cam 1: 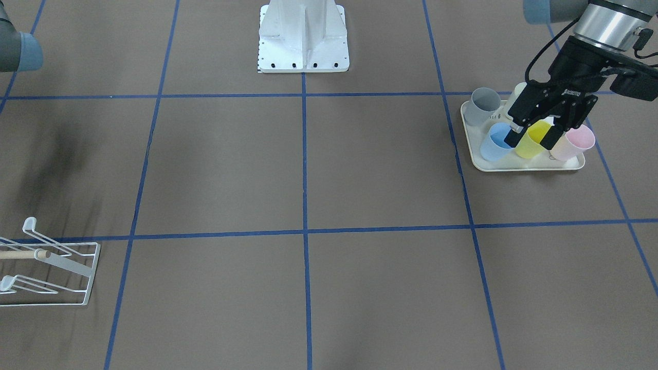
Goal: Transfer IKEA cup to right arm and place on rack
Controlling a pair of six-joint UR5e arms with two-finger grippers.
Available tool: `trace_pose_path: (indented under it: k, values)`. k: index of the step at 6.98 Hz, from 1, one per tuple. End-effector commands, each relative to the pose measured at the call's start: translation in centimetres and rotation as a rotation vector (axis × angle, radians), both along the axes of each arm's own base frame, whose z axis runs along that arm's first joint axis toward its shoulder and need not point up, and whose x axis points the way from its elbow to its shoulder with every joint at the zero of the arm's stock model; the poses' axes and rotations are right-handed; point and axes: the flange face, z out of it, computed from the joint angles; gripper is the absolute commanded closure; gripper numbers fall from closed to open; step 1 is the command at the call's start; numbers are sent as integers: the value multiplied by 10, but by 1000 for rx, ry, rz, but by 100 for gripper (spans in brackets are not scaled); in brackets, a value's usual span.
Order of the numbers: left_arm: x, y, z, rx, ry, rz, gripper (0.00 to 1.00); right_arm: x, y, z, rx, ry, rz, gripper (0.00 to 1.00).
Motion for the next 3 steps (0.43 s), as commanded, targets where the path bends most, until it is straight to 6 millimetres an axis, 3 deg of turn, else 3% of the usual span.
trace_pose_path:
  k: [1, 3]
  values:
    - [0, 0, -1, 0, 1, -1, 0, 5, -3, -1, 2, 1, 13, 100]
    - [0, 0, 2, -5, 0, -1, 0, -1, -13, -6, 12, -6, 13, 100]
